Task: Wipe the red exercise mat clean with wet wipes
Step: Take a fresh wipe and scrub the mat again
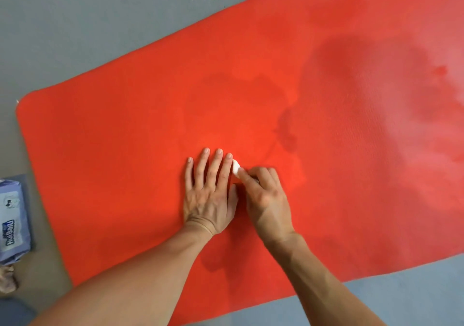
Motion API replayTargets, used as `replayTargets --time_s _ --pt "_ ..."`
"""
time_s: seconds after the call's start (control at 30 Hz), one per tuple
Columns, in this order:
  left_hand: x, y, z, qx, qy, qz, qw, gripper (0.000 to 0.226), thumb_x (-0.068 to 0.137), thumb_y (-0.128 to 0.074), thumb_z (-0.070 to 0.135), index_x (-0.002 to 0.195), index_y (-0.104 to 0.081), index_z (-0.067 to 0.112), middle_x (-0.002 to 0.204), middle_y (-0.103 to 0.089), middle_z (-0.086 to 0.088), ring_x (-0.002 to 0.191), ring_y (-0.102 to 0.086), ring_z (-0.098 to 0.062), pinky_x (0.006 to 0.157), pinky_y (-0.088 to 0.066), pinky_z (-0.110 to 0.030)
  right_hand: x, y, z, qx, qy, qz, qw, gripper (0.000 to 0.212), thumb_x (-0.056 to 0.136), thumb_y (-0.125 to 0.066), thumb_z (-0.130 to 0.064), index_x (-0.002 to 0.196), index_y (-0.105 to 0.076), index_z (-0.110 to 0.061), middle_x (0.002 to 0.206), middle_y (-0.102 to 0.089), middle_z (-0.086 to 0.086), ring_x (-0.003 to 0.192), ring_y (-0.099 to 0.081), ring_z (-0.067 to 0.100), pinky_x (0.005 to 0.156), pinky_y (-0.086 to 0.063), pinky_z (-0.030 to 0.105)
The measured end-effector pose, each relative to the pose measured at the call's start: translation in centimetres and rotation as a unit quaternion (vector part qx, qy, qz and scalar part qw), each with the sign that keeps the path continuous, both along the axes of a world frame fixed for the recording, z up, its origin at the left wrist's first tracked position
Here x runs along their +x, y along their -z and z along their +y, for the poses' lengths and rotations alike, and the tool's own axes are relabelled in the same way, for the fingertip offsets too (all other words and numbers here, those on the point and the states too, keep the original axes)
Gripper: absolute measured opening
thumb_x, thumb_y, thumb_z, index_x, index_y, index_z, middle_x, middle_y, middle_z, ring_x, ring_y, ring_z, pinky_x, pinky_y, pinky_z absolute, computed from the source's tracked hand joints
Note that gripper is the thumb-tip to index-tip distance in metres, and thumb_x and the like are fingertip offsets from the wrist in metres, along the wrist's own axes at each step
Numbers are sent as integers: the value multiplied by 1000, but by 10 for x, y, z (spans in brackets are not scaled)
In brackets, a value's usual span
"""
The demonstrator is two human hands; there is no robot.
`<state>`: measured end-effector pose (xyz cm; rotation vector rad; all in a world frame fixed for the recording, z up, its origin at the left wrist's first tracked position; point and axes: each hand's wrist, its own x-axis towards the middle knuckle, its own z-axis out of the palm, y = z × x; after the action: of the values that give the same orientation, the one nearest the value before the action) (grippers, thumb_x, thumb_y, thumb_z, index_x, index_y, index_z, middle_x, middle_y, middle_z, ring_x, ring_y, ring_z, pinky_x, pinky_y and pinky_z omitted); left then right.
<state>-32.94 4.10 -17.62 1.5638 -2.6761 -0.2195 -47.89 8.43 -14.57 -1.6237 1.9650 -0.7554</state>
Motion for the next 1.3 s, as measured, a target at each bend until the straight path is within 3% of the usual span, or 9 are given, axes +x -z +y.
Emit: replayTargets --time_s 0.1,0.23,0.37,0.5,0.67,0.77,0.93,1.13,1.3 --pt "-1 -1 0 5 4 -9 1000 68 98 -49 37 160 -40 12 167 -36 -9 157 -24 -36 123 -21 -66 -55 3 -20 -6 98 5 995 32 100 -54 -21 125 -73 -16 101 -60 5 95 -55 22 84 -44 22" --pt "0 -2 1 9 4 -13 1000 69 97 -48 38 161 -38 13 167 -35 -9 158 -24 -36 123 -21 -65 -86 12 -40 -27 284 38 958 32 104 -55 -27 120 -75 -7 97 -60 13 91 -55 29 81 -44 28" --pt "0 -2 0 8 6 -12 1000 68 96 -50 37 160 -40 13 166 -37 -9 157 -26 -36 123 -21 -65 -21 13 -30 -14 174 7 985 43 101 -54 -8 143 -60 -11 104 -55 5 96 -48 20 89 -41 20" --pt "-1 -3 0 7 5 -12 1000 68 96 -50 37 159 -41 13 166 -37 -9 157 -26 -36 123 -22 -66 -52 7 -38 -43 -21 36 998 36 100 -57 -7 134 -68 -15 99 -58 4 90 -51 24 80 -49 31" --pt "-1 -3 0 10 3 -17 1000 69 96 -48 38 160 -40 14 166 -37 -8 157 -25 -35 122 -22 -65 -99 12 -64 -39 205 56 976 20 101 -60 -16 108 -74 -6 95 -57 11 89 -52 31 75 -48 45" --pt "0 -1 1 6 2 -15 1000 67 97 -48 38 159 -41 13 165 -38 -8 157 -26 -35 122 -23 -65 -34 10 -42 -13 110 9 994 32 93 -62 3 123 -69 -6 102 -55 9 93 -50 28 81 -50 41" --pt "-1 -2 0 -1 1 -11 1000 67 96 -48 39 158 -43 13 165 -40 -7 156 -28 -35 121 -24 -65 -36 3 -37 -31 -76 5 997 37 97 -53 -12 130 -69 -15 99 -59 3 89 -52 25 76 -51 37" --pt "0 -2 0 4 4 -16 1000 69 96 -48 39 160 -41 15 166 -38 -7 157 -25 -34 123 -22 -64 -81 9 -89 -29 223 37 974 23 98 -53 -17 97 -73 -6 94 -58 12 91 -54 32 79 -47 48" --pt "2 3 0 -5 0 -22 1000 67 98 -46 41 157 -41 10 166 -37 -6 158 -25 -33 124 -22 -63 0 -3 -48 -32 -6 -28 999 36 95 -61 -6 129 -70 -14 97 -57 3 87 -51 23 77 -52 37"
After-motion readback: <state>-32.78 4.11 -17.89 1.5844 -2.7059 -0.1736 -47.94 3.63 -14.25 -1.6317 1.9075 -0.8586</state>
